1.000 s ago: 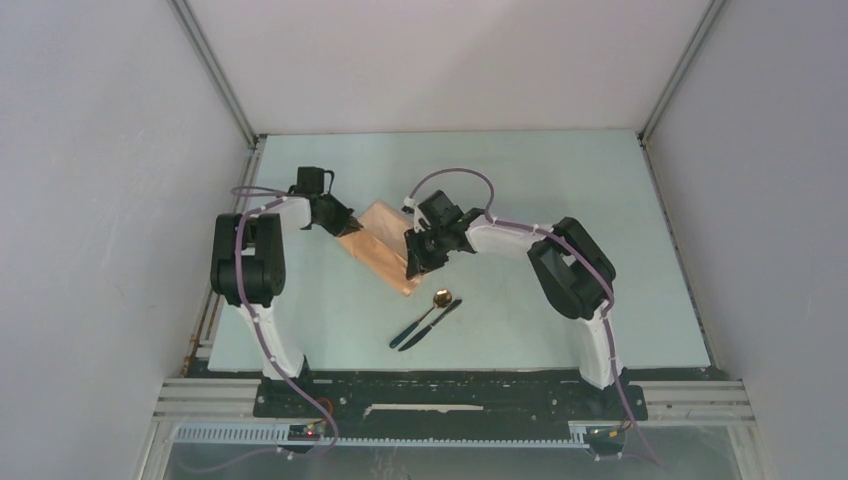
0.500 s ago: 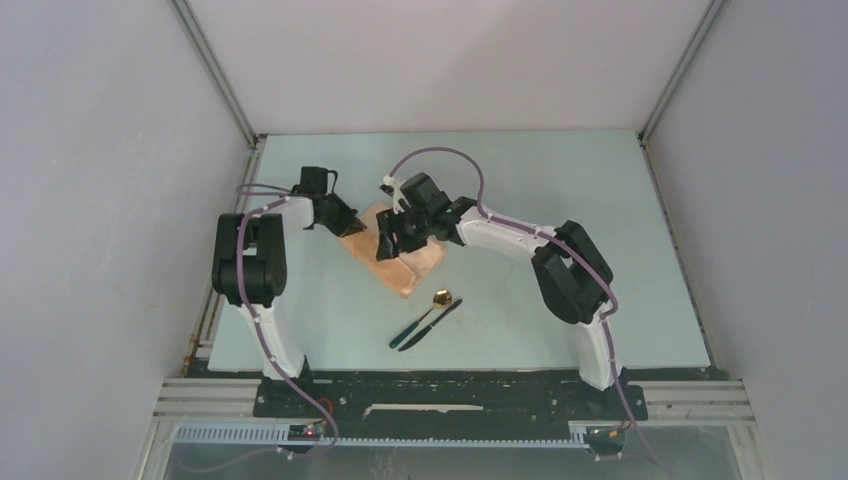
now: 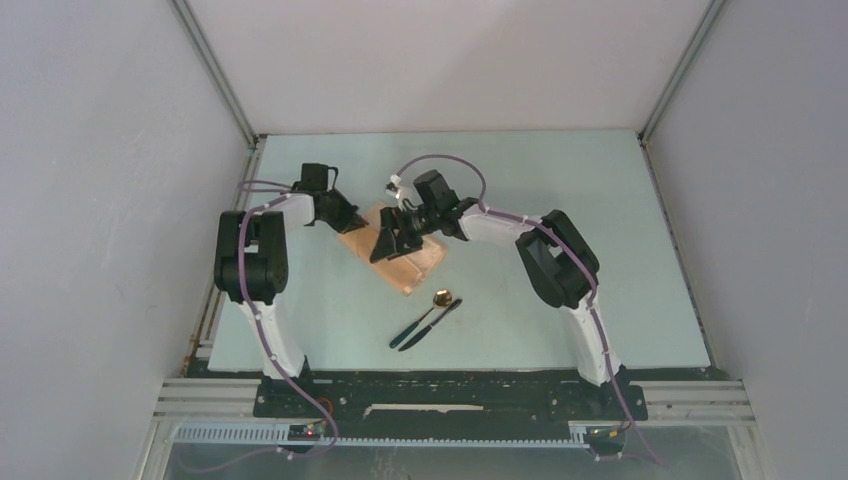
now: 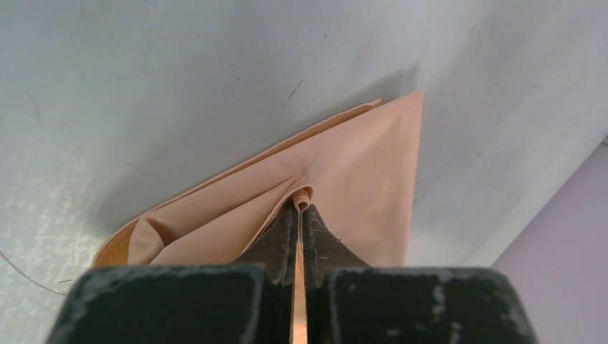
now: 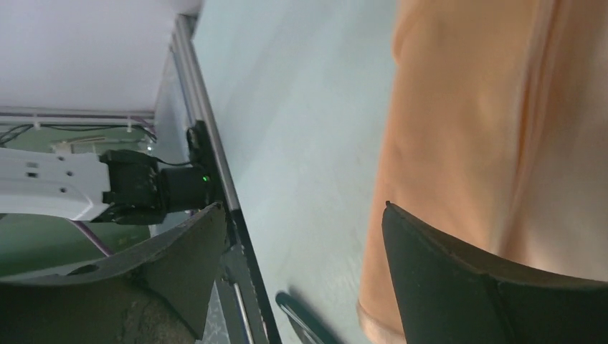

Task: Fold the napkin into a case and place the utensils inside
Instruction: Smooth out the 2/3-rectangle-folded napkin at the center of the board.

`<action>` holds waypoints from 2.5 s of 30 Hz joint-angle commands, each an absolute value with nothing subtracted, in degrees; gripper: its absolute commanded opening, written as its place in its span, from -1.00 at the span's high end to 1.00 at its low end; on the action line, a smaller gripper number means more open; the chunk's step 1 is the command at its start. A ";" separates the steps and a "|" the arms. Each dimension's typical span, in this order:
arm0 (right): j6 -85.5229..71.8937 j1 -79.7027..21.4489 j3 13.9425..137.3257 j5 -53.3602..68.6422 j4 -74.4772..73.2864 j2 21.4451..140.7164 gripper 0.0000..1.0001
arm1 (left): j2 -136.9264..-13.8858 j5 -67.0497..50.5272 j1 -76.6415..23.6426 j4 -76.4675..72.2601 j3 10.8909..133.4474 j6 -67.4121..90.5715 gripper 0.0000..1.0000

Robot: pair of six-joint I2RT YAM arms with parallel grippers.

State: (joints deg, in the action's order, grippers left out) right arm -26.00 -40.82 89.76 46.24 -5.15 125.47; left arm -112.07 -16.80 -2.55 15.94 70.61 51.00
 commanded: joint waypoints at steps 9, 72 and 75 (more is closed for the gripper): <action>-23.44 -41.09 106.46 60.16 -6.63 136.80 -0.76 | -114.48 -21.95 -2.45 16.35 73.46 49.09 0.98; -20.62 -40.77 97.82 61.51 -6.79 137.30 -0.69 | -107.22 -30.99 6.54 -35.70 38.18 69.96 1.00; -20.27 -40.94 97.69 60.89 -7.31 137.11 -0.74 | -108.14 -30.77 7.92 -36.02 36.97 70.45 1.00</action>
